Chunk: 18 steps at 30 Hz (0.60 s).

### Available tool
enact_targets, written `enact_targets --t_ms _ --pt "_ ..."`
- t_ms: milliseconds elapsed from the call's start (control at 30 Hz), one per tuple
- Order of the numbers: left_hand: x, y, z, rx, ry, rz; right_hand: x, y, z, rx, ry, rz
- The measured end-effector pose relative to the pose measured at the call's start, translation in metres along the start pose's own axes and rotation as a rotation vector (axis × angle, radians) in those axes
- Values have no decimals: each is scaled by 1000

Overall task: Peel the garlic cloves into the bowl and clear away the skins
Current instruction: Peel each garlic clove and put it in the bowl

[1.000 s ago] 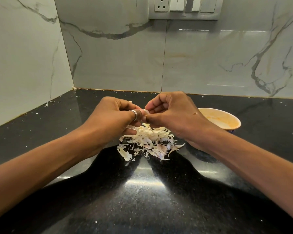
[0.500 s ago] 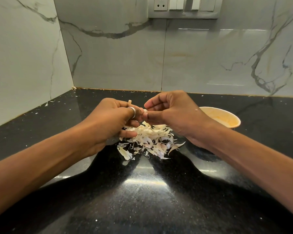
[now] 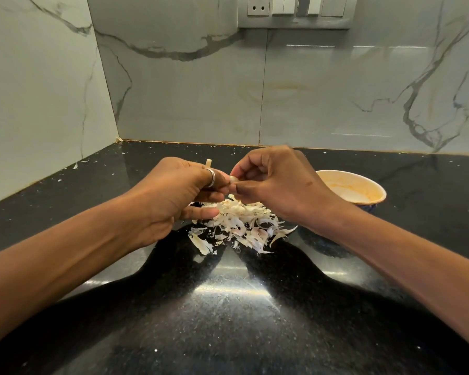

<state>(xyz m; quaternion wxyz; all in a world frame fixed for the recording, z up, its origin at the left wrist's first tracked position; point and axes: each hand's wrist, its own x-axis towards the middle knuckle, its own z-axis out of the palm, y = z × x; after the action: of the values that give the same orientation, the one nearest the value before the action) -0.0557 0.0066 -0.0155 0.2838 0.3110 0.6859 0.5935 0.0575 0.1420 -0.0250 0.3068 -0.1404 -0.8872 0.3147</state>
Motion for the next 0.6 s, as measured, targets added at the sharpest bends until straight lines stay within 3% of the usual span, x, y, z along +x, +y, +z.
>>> enact_targets --t_ms 200,600 --pt "2 -2 0 7 18 -5 0 1 1 -98 0 -75" --pt "5 -9 5 8 55 58 -1 0 1 -56 2 -58"
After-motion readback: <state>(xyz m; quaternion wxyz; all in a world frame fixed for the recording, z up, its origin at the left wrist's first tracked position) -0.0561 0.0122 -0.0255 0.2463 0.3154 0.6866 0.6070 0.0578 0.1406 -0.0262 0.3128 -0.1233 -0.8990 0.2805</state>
